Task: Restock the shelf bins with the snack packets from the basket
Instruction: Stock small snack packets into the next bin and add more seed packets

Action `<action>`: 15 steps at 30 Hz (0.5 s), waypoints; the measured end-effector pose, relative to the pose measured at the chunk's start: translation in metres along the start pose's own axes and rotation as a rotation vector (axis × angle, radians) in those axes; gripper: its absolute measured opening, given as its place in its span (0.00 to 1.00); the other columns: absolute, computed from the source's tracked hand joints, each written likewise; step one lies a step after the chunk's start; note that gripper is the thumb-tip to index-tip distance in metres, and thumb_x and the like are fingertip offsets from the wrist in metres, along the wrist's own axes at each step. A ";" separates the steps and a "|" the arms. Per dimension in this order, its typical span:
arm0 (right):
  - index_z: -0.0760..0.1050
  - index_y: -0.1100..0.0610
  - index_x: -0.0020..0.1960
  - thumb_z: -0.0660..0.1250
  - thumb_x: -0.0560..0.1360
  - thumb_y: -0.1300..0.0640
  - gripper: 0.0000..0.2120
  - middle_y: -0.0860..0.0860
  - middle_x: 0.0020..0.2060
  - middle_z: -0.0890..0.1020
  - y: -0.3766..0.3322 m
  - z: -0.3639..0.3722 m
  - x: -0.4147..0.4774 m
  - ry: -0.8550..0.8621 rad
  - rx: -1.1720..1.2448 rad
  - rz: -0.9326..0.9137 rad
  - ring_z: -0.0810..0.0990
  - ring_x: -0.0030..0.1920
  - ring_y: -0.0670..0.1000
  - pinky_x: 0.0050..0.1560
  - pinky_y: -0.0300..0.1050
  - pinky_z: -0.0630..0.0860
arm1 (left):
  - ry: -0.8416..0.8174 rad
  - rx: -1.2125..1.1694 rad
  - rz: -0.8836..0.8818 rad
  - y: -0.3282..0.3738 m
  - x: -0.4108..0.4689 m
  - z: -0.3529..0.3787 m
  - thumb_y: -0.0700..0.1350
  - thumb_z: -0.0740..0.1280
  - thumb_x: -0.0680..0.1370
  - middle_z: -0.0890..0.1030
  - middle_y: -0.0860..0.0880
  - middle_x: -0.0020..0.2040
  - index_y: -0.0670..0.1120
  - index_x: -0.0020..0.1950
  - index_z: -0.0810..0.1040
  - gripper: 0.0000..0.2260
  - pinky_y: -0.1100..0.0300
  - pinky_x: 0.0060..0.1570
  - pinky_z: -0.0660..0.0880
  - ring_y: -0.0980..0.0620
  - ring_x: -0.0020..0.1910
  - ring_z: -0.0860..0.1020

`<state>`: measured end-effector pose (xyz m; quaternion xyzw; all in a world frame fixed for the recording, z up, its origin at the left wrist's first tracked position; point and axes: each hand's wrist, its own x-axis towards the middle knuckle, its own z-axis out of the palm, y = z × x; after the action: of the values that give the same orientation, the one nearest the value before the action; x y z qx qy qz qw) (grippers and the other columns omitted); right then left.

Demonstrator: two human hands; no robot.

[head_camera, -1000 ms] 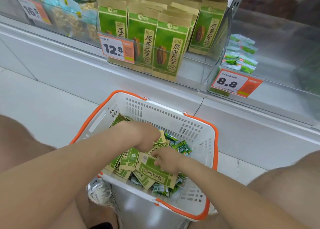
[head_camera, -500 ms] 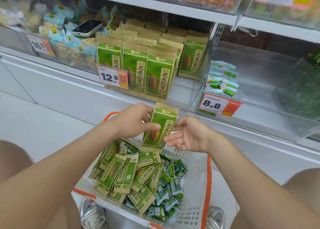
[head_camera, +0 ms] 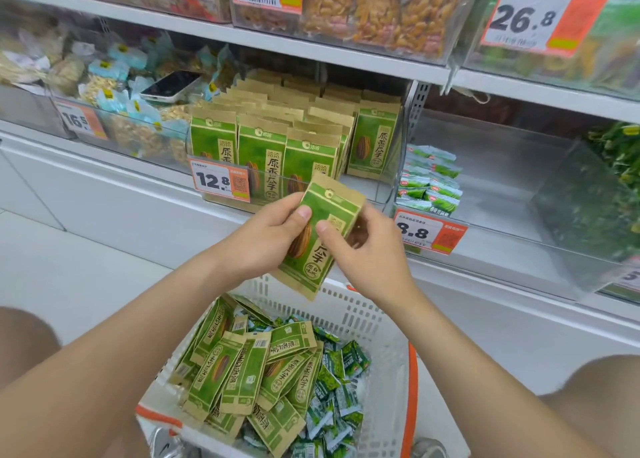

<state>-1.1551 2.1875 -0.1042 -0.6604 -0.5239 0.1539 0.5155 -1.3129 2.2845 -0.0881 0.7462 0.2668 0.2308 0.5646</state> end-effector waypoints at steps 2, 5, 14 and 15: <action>0.77 0.50 0.60 0.76 0.76 0.50 0.15 0.41 0.43 0.84 -0.013 -0.006 0.007 0.067 0.005 -0.073 0.82 0.43 0.41 0.42 0.37 0.76 | 0.016 0.005 0.087 0.010 0.005 0.004 0.46 0.54 0.89 0.83 0.55 0.63 0.53 0.71 0.76 0.15 0.62 0.59 0.78 0.58 0.62 0.81; 0.78 0.51 0.60 0.77 0.76 0.52 0.16 0.43 0.45 0.85 -0.027 -0.019 0.022 0.100 0.019 -0.117 0.84 0.47 0.44 0.48 0.46 0.80 | 0.135 0.195 0.243 0.016 0.016 0.005 0.50 0.56 0.89 0.83 0.55 0.59 0.52 0.68 0.77 0.13 0.51 0.60 0.79 0.55 0.60 0.80; 0.75 0.57 0.60 0.76 0.77 0.55 0.16 0.41 0.45 0.83 -0.047 -0.059 0.057 0.566 0.014 -0.261 0.84 0.47 0.46 0.53 0.54 0.80 | 0.699 0.910 0.583 0.034 0.044 0.003 0.42 0.68 0.78 0.76 0.47 0.55 0.46 0.57 0.78 0.08 0.48 0.50 0.71 0.46 0.53 0.74; 0.75 0.57 0.59 0.76 0.77 0.55 0.15 0.40 0.44 0.83 -0.048 -0.060 0.060 0.550 -0.033 -0.272 0.83 0.46 0.45 0.52 0.50 0.80 | 0.684 0.943 0.559 0.034 0.047 0.003 0.43 0.69 0.77 0.76 0.47 0.58 0.46 0.59 0.77 0.10 0.49 0.52 0.71 0.45 0.55 0.73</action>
<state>-1.1117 2.2041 -0.0186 -0.6093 -0.4506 -0.1096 0.6432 -1.2705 2.3058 -0.0546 0.8399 0.2998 0.4518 -0.0223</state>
